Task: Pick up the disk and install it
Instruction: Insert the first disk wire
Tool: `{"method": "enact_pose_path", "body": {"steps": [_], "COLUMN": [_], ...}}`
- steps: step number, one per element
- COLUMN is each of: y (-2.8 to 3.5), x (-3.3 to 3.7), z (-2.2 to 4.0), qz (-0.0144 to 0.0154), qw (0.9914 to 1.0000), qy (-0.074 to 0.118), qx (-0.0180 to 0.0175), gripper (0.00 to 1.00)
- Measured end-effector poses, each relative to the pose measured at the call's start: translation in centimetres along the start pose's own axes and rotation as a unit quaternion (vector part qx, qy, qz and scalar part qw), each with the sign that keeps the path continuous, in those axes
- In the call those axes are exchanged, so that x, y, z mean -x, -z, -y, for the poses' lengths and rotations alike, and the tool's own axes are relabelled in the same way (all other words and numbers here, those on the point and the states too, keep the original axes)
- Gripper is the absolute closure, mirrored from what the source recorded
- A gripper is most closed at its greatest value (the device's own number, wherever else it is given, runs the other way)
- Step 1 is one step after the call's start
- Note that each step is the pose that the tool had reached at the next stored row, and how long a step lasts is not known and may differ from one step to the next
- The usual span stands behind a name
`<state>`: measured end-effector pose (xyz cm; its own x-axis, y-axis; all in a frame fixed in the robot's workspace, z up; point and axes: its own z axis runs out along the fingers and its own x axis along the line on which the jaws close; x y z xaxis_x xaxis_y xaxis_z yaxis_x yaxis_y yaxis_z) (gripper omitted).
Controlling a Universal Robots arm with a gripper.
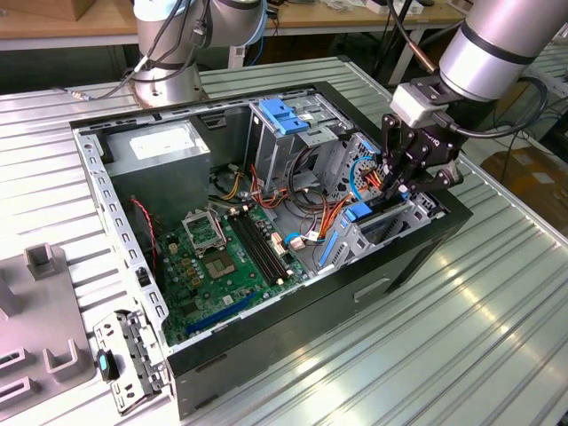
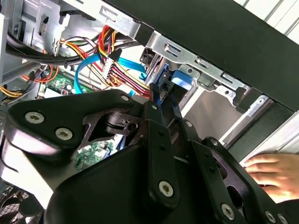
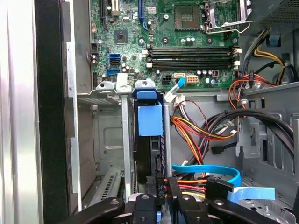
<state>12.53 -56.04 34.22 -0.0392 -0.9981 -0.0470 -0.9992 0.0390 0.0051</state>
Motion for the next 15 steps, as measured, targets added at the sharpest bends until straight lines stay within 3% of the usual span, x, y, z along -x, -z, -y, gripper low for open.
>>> {"method": "enact_pose_path", "body": {"steps": [6, 12, 13, 15], "y": [1.11, 1.27, 1.27, 1.27], "x": [0.05, 0.06, 0.06, 0.06], "z": [-0.01, -0.01, -0.01, -0.01], "qz": [0.0001, 0.0001, 0.0000, 0.0001], "qw": [1.00000, 1.00000, 1.00000, 1.00000], "qy": [0.000, 0.000, 0.000, 0.000], "qx": [0.0000, -0.0003, -0.0003, -0.0003], "gripper": [0.75, 0.75, 0.77, 0.89]}}
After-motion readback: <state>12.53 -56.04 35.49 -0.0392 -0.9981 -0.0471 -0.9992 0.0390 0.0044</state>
